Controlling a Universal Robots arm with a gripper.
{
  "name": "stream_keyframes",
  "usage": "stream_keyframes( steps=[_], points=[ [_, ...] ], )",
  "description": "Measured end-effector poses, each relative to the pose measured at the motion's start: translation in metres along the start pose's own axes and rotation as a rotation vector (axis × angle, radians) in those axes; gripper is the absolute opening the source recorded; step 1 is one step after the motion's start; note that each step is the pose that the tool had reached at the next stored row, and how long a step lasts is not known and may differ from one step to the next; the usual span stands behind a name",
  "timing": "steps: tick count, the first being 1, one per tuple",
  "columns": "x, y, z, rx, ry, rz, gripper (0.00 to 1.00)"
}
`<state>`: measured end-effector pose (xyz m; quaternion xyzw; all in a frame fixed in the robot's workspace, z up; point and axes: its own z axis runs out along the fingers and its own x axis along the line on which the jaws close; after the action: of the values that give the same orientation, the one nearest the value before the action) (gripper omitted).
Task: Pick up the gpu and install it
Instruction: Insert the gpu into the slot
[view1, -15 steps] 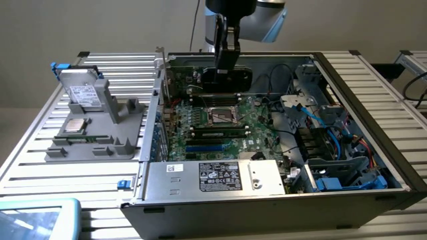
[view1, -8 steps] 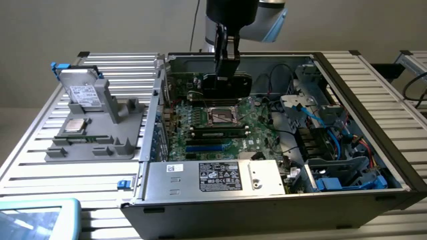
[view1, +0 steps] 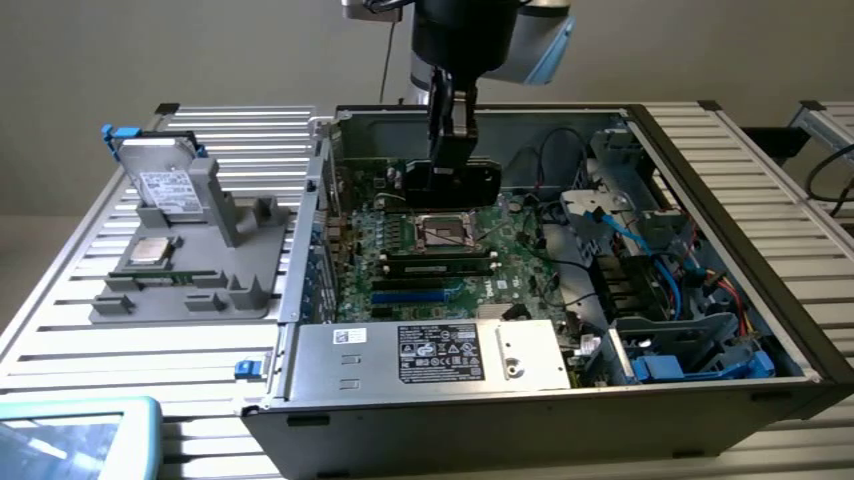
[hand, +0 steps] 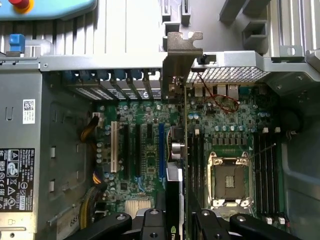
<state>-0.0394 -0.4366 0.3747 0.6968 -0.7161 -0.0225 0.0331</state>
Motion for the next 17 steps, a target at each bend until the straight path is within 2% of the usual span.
stream_keyframes(
  steps=[10, 17],
  points=[
    [0.000, -0.0014, 0.0181, -0.0018, -0.0005, 0.000, 0.27],
    [0.005, -0.0025, 0.0297, -0.0168, 0.0000, 0.000, 0.27]
  ],
)
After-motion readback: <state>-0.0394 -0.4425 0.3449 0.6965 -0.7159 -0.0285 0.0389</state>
